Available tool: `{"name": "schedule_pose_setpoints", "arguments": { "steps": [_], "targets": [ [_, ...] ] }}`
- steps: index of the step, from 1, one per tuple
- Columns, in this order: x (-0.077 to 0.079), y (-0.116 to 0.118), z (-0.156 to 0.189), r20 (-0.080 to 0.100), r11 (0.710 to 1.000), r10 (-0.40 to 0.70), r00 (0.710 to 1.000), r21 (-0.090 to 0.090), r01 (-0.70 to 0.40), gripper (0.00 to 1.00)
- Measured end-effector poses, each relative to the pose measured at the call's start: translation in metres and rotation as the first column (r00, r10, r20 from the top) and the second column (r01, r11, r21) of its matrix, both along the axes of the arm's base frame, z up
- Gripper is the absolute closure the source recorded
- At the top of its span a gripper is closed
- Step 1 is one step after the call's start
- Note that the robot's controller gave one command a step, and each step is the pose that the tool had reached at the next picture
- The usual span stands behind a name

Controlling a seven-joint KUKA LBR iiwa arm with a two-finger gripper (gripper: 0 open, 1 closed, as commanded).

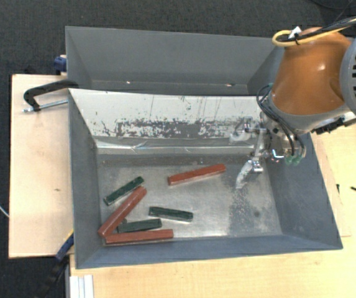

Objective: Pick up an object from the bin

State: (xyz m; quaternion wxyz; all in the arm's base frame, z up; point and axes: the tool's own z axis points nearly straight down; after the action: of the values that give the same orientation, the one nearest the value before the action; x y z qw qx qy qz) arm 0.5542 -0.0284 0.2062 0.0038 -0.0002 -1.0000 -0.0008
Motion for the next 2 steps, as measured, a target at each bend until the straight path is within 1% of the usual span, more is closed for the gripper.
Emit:
{"name": "schedule_pose_setpoints", "arguments": {
  "steps": [1,2],
  "targets": [
    [0.002,0.000,0.005,0.009,1.000,0.001,1.000,-0.001,-0.001,0.00],
    [0.014,0.029,-0.067,0.013,1.000,-0.008,1.000,0.000,0.008,0.00]
  ]
}}
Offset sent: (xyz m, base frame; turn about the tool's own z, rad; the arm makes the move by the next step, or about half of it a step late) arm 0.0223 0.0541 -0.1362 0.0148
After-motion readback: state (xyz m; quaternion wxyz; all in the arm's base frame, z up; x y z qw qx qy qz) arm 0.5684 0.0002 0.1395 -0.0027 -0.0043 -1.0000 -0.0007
